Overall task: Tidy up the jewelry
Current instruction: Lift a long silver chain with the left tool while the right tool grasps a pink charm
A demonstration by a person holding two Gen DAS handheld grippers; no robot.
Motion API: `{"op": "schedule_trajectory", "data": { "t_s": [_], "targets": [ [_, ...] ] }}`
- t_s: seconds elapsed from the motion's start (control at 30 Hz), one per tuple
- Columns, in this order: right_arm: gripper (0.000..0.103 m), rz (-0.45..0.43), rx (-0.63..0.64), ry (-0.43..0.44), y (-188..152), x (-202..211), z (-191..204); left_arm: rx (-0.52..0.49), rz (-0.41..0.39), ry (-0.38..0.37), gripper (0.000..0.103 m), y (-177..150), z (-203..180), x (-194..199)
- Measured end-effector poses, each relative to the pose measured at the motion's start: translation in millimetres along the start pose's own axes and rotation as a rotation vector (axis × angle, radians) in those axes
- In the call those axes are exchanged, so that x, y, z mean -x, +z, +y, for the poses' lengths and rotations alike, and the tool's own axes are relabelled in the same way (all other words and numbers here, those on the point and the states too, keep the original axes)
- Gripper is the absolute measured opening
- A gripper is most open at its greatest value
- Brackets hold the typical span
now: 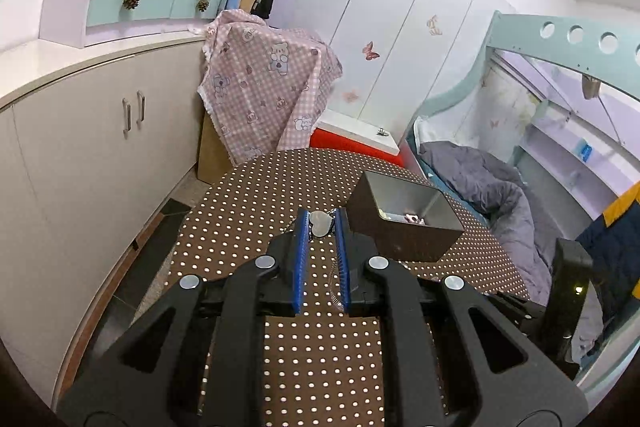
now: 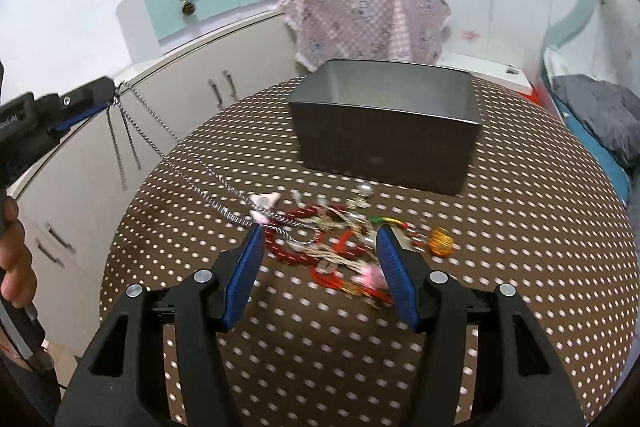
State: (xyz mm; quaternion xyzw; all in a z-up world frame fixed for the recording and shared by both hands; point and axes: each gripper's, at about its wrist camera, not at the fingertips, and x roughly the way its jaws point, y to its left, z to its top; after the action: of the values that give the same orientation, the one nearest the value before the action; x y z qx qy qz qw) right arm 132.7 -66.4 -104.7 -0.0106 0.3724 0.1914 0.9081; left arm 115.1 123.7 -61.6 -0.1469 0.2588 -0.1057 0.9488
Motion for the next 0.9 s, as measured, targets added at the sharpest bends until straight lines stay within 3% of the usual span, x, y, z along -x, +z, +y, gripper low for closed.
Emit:
{"op": "schedule_trajectory", "data": {
  "t_s": [0.33, 0.53, 0.7, 0.9],
  "targets": [
    [0.052, 0.056, 0.086, 0.061, 16, -33, 33, 0.001, -0.075, 0.006, 0.013, 14, 3, 19],
    [0.046, 0.116, 0.120, 0.041, 21, -59, 41, -0.023, -0.048, -0.005, 0.013, 16, -2, 9],
    [0.021, 0.148, 0.163, -0.007, 20, -69, 43, -0.039, -0.034, -0.015, 0.013, 20, -6, 2],
    [0.021, 0.119, 0.113, 0.043, 24, -60, 34, -0.074, -0.046, -0.066, 0.013, 34, -22, -2]
  ]
}}
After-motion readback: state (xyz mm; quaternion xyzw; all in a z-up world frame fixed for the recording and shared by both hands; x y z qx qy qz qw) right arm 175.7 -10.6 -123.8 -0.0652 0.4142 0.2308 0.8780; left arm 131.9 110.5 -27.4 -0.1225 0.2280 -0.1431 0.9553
